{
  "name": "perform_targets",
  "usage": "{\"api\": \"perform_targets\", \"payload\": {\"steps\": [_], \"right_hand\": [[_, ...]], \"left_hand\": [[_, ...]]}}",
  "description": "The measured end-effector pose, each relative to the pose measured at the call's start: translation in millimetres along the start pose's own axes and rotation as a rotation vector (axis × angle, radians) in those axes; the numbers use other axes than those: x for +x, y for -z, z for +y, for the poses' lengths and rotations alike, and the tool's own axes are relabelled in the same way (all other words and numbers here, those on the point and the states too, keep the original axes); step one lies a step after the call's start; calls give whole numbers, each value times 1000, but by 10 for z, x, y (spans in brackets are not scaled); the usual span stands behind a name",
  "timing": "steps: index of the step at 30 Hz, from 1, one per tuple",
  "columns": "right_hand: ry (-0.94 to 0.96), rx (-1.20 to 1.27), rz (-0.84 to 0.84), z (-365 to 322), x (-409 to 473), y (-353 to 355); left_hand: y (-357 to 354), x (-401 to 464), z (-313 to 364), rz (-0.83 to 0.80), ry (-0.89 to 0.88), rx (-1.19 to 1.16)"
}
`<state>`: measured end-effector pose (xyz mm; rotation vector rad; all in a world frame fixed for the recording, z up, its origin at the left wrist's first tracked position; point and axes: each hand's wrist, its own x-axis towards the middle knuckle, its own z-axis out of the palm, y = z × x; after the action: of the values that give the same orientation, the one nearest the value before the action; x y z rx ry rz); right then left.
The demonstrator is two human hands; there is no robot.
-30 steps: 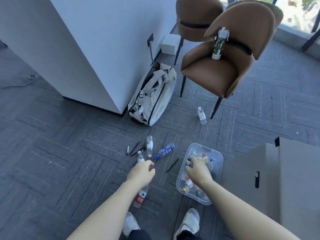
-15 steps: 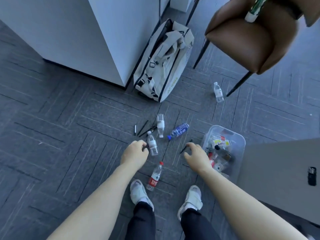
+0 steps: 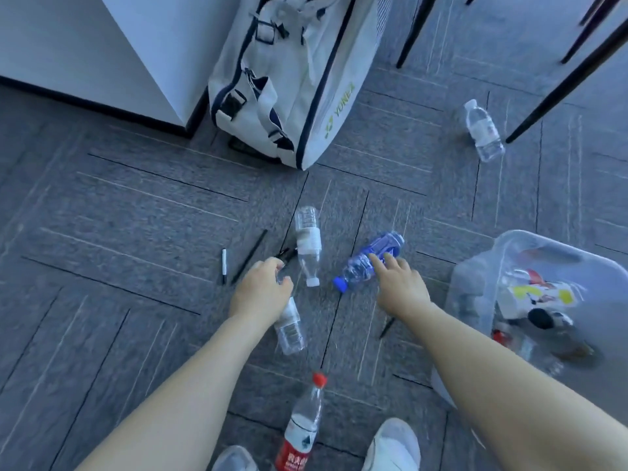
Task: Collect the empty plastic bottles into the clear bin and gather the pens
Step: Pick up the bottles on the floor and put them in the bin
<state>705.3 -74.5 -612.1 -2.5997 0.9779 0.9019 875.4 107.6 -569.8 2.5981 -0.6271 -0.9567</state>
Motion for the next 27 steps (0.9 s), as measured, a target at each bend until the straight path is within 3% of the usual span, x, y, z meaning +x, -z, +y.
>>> {"api": "perform_targets", "payload": {"steps": [6,10,12,17,23,27], "right_hand": [[250,-402,1,251,1259,-630],[322,-374,93,328,1437,-822],[271,-196,105,323,1237,-800],[-69,473,139,351,513,-431],[-192,839,242,546,15,-62],[-192,1054,310,657,-220,-52]], "left_hand": [[-745,997,-84,77,-79,78],[-952,1185,-134,103,-76,63],[-989,1104,-179,84,-50,72],[-939,884,-124,33,12,49],[-1013,1168,194,103,94,-39],[-1305,1581,364,149,132,76]]}}
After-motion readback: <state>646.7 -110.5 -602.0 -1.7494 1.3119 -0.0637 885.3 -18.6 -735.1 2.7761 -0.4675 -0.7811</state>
